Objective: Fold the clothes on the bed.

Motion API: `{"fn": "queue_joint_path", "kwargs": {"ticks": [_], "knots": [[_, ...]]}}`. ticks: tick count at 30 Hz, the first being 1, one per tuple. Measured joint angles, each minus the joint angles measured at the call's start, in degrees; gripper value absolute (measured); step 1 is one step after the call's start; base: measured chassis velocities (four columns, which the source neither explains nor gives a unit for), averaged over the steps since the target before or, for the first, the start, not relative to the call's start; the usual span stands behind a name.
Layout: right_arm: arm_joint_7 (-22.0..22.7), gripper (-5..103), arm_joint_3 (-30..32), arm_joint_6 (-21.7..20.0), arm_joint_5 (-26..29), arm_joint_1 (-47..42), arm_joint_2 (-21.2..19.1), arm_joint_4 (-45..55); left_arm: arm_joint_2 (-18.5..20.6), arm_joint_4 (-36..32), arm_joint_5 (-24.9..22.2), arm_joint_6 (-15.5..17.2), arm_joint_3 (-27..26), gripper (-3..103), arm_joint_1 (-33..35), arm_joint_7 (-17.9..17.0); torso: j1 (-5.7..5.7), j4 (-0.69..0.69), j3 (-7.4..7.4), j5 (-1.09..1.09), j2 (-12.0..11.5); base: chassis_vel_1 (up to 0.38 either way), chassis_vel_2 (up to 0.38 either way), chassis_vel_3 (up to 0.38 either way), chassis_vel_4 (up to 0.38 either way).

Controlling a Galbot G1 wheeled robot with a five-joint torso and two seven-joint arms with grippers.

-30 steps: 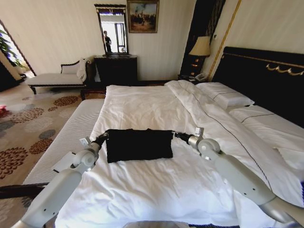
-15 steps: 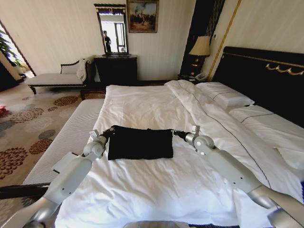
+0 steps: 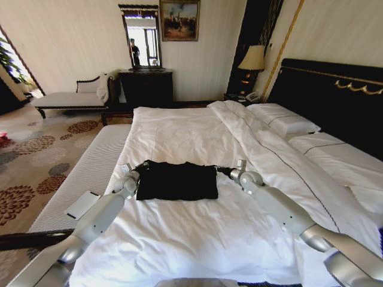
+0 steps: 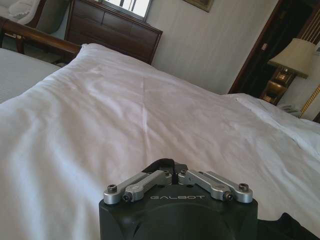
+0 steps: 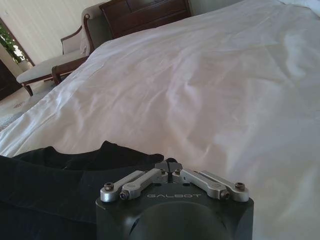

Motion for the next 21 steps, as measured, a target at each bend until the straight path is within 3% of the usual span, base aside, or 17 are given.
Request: {"fn": "queue_joint_path", "kwargs": {"ticks": [8, 15, 17, 19, 21], "knots": [[-0.9, 0, -0.9, 0.7, -1.0, 1.4, 1.2, -3.3, -1.9, 4.3, 0.7, -0.4, 0.8, 1, -2.1, 0.7, 0.0, 0.0, 0.0, 0.0, 0.0, 0.0, 0.0, 0.0, 0.0], [-1.6, -3, -1.8, 1.7, -2.1, 2.2, 1.6, -4.9, -2.2, 3.9, 1.1, -0.6, 0.6, 1, -1.2, 0.6, 0.0, 0.0, 0.0, 0.0, 0.0, 0.0, 0.0, 0.0, 0.0], [-2.1, 7, -2.3, 2.2, -2.6, 2.6, 2.1, -6.2, -2.5, 4.0, 1.4, -0.7, 0.5, 1, -0.9, 0.5, -0.01, 0.0, 0.0, 0.0, 0.0, 0.0, 0.0, 0.0, 0.0], [-2.4, 7, -2.5, 2.2, -2.7, 2.8, 2.2, -6.6, -2.6, 4.1, 1.6, -0.7, 0.4, 1, -0.9, 0.4, -0.01, 0.0, -0.01, 0.0, 0.0, 0.0, 0.0, 0.0, 0.0], [-2.9, 17, -4.0, 2.6, -3.3, 3.5, 2.2, -7.6, -3.0, 4.1, 2.2, -0.3, 0.0, 1, -0.8, -0.6, -0.01, 0.0, -0.01, 0.0, 0.0, 0.0, 0.0, 0.0, 0.0]]}}
